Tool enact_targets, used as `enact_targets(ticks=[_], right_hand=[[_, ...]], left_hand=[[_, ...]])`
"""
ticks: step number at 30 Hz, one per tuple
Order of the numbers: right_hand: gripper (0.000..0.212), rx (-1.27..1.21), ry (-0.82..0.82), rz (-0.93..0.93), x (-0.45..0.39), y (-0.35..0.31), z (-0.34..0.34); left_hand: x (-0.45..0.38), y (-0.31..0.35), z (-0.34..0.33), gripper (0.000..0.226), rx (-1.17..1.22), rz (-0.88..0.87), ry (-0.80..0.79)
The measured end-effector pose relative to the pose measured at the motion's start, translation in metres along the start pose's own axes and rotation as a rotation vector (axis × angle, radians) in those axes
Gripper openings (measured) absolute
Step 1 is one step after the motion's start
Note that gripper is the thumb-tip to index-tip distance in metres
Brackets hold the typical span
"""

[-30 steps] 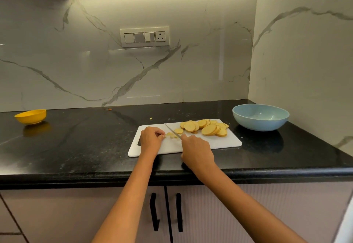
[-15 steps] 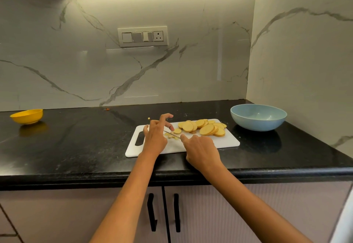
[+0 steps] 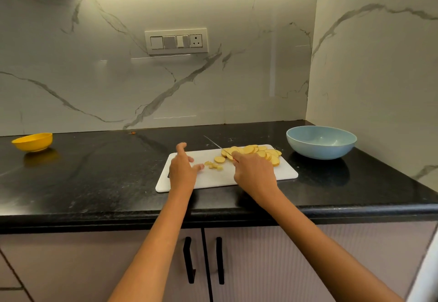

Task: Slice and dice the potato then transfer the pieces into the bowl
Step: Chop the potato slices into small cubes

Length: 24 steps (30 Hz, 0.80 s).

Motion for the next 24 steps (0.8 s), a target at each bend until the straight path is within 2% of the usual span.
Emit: enact_targets(ticks=[3,6,9,13,16,18,22,24], right_hand=[[0.028,-0.102,-0.019,-0.013,-0.017,-0.001,-0.008],[0.028,-0.178,0.016,-0.007,-0.034,-0.005,-0.017],[0.028,-0.271,0.106,-0.007,-0.056,-0.008,-0.023],[0.033,-0.282,0.17,0.028,-0.082,-0.011,-0.029],[0.039,-0.171,0.205,0.124,-0.099,-0.008,-0.034],[0.042,-0.1,0.188,0.174,-0.109,-0.004,-0.039],[0.041,-0.074,0.195,0.167,-0.12,0.006,-0.044],[0.039,-0.091,0.238,0.147,-0.124,0.011,-0.044]], left_hand=[[0.0,0.0,-0.001,0.045,-0.047,0.009,-0.099],[-0.004,0.001,-0.004,0.029,-0.006,-0.076,-0.172],[-0.01,0.006,-0.008,0.032,0.002,-0.22,-0.197],[-0.018,0.008,-0.02,0.027,-0.174,-0.358,-0.406],[-0.034,-0.005,-0.019,0.015,-0.174,-0.403,-0.398],[-0.047,-0.018,-0.019,0.015,-0.215,-0.41,-0.4],[-0.069,-0.027,-0.029,0.016,-0.289,-0.394,-0.408],[-0.077,-0.028,-0.036,0.015,-0.247,-0.354,-0.423]])
Point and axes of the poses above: each hand's wrist, its own x-axis away from the middle knuckle, its own z-axis out of the back of the hand, y = z × x, the point moved 1 cm from there along -x, towards the middle knuckle, and after that the axes turned 6 degrees about -z, right-handed, at the moved point
